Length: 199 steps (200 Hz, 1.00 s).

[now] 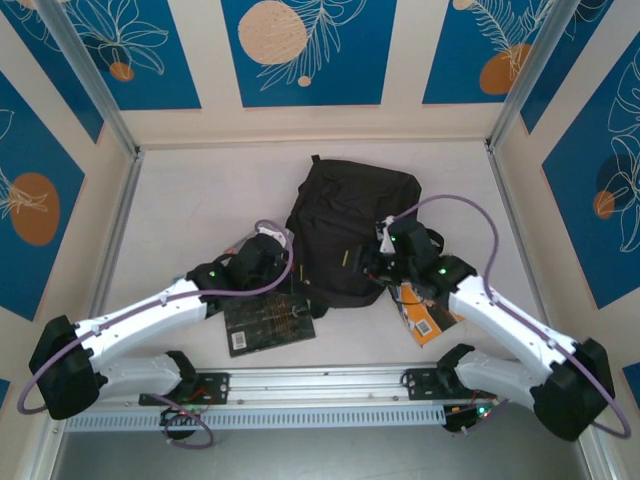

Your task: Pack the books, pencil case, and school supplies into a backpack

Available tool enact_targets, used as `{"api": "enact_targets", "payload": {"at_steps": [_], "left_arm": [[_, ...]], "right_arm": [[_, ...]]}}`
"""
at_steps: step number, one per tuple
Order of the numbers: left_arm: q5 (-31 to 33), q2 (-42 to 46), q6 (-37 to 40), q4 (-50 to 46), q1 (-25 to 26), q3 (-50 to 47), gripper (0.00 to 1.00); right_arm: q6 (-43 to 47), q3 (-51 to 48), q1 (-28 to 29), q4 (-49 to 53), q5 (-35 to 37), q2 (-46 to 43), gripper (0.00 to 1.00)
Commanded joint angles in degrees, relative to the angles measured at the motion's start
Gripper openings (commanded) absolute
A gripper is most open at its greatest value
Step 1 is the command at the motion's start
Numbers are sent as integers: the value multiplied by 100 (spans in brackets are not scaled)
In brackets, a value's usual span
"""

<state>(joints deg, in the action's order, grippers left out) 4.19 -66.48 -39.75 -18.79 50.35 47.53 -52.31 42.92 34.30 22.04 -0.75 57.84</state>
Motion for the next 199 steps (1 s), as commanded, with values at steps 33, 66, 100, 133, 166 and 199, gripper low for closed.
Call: {"api": "enact_targets", "payload": {"at_steps": [33, 66, 100, 133, 166, 199], "left_arm": [[70, -157, 342, -445, -53, 541, 0], [-3, -224, 344, -492, -56, 633, 0], [-1, -258, 358, -555, -57, 669, 0], [52, -305, 430, -754, -55, 790, 0], [39, -322, 429, -749, -61, 792, 0], [38, -356, 466, -735, -64, 828, 0]], "right_arm": [[-1448, 266, -178, 2453, 833, 76, 52], [-1816, 109, -141, 2103, 587, 287, 67], [-1695, 180, -152, 1517, 444, 761, 67], [-1496, 400, -135, 1848, 590, 834, 66], [-1107, 708, -228, 2524, 1362, 42, 66], [-1532, 589, -464, 2857, 1093, -391, 60]]}}
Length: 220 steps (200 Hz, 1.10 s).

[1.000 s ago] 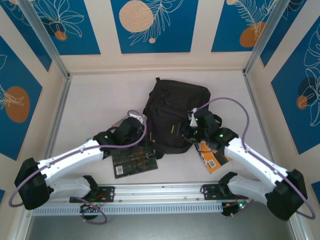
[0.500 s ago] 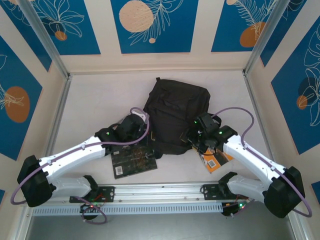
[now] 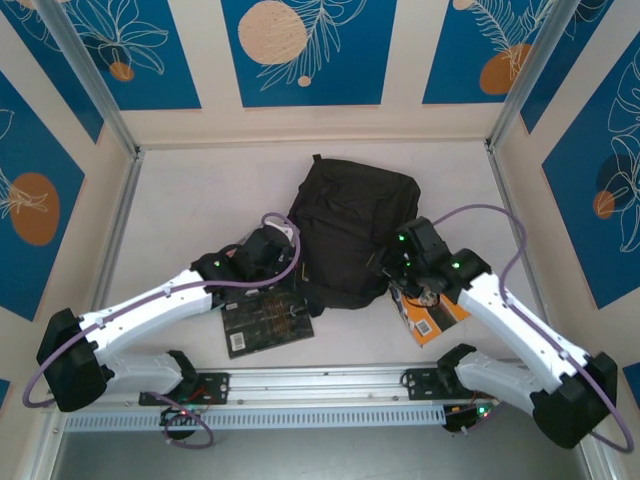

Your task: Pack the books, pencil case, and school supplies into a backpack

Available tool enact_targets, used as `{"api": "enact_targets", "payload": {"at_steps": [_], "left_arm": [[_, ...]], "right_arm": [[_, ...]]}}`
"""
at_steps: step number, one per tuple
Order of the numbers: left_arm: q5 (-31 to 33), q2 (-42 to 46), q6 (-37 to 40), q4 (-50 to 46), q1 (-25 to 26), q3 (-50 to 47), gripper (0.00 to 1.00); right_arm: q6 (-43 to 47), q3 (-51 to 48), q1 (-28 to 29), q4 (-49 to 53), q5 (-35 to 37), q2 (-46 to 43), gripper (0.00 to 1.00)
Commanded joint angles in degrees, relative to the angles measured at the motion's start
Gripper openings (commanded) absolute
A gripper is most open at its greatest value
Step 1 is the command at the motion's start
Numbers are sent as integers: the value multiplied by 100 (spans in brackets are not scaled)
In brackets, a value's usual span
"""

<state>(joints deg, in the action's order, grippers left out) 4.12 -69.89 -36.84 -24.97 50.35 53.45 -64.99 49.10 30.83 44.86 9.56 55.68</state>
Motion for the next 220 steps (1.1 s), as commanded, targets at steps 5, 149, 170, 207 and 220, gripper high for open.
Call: {"api": "enact_targets", "payload": {"at_steps": [5, 149, 170, 207, 220], "left_arm": [[41, -16, 177, -117, -60, 240, 0], [607, -154, 259, -638, -130, 514, 0], [677, -192, 282, -702, -182, 537, 0], [933, -317, 511, -720, -175, 557, 0], [1093, -470, 699, -773, -142, 646, 0]], "right_arm": [[-408, -90, -129, 587, -18, -205, 59], [-447, -1041, -36, -1424, -366, 1066, 12], [-280, -1147, -85, -1298, -208, 920, 0], [-5, -1133, -86, -1104, -1, 826, 0], [75, -1102, -84, -1078, 19, 850, 0]]}}
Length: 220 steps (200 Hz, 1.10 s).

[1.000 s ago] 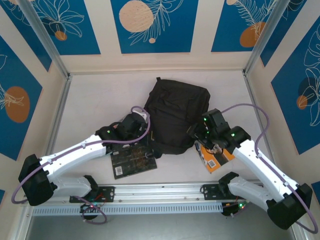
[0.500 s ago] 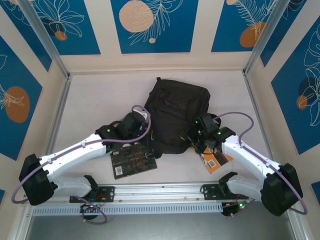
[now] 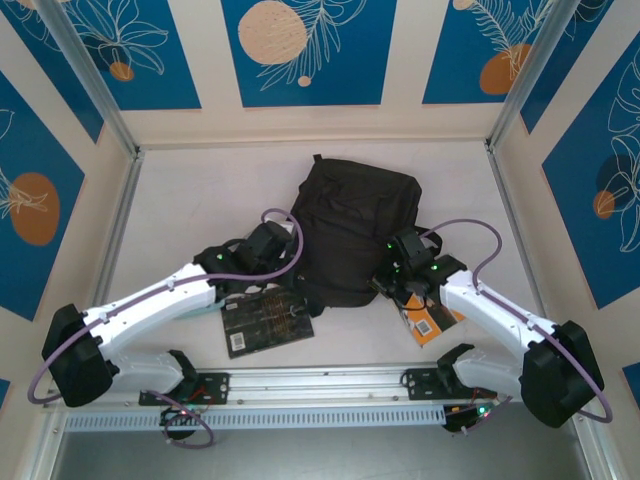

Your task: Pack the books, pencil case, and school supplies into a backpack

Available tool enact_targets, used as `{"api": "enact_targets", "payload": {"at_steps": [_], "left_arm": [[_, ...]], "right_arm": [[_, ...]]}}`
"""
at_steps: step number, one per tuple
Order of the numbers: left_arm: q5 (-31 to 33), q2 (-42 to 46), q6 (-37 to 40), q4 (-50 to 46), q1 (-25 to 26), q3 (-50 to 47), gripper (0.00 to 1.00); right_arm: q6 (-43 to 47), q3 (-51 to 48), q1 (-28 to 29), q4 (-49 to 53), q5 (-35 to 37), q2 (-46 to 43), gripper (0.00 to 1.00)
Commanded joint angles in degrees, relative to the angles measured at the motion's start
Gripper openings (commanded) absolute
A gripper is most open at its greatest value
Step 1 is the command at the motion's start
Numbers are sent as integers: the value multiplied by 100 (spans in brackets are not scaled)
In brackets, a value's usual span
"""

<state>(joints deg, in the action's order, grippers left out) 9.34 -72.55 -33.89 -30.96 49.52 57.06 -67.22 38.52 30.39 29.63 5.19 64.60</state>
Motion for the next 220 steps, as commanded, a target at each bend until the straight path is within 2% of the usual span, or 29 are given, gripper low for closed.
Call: {"api": "enact_targets", "payload": {"at_steps": [1, 32, 76, 130, 192, 220], "left_arm": [[591, -214, 420, -183, -53, 296, 0], [1120, -484, 881, -385, 121, 519, 0], [2130, -1072, 1565, -729, 621, 1013, 0], [2642, -1173, 1756, -902, 652, 1167, 0], [2701, -1217, 1835, -899, 583, 1269, 0], [2530, -1261, 1860, -911, 569, 1414, 0]], "right_arm": [[302, -41, -41, 447, 456, -43, 0], [634, 127, -33, 506, 569, 71, 0], [1007, 345, -19, 761, 812, 259, 0], [1358, 571, -158, 1055, 1049, 359, 0], [1713, 731, -545, 1119, 1080, 472, 0], [1847, 970, -763, 1187, 1155, 602, 0]]}}
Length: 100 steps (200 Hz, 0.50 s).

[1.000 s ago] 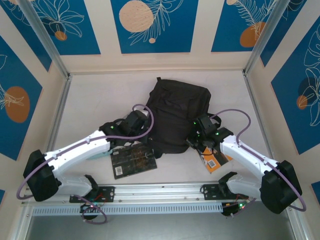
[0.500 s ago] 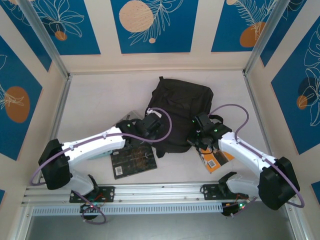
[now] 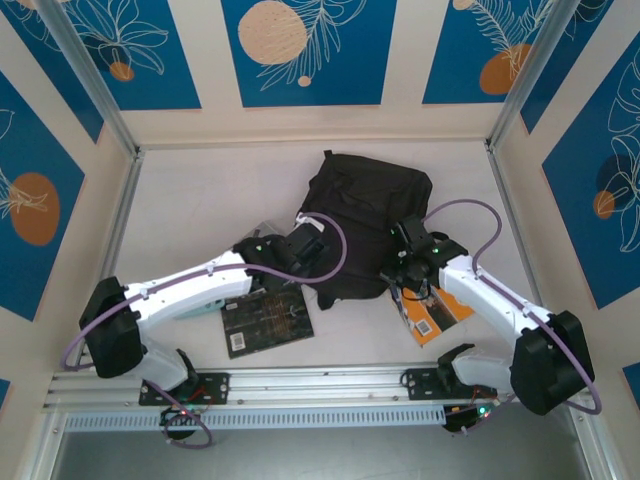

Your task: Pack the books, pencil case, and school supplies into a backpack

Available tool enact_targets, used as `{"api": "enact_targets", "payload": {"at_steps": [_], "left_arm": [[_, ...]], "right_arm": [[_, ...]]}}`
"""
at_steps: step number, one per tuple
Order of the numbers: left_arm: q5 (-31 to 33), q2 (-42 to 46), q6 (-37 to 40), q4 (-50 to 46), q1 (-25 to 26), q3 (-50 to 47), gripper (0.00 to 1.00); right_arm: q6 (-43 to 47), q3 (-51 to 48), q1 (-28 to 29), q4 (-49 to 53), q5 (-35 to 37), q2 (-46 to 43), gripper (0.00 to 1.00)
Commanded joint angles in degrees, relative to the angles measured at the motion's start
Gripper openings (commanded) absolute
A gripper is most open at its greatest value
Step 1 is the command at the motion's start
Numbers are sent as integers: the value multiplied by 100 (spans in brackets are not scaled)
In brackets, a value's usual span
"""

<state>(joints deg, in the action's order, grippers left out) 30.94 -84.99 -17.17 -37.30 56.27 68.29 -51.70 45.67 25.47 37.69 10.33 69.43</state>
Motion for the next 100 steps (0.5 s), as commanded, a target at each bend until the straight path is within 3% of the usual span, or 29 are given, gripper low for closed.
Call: {"api": "enact_targets", "payload": {"at_steps": [1, 59, 100], "left_arm": [[352, -17, 192, -278, -107, 299, 0], [-1083, 35, 73, -21, 10, 527, 0], [-1452, -268, -23, 100, 321, 792, 0]], "right_arm": [[303, 270, -280, 380, 639, 117, 0], [1157, 1381, -582, 72, 90, 790, 0], [1508, 2232, -920, 246, 118, 1435, 0]]}}
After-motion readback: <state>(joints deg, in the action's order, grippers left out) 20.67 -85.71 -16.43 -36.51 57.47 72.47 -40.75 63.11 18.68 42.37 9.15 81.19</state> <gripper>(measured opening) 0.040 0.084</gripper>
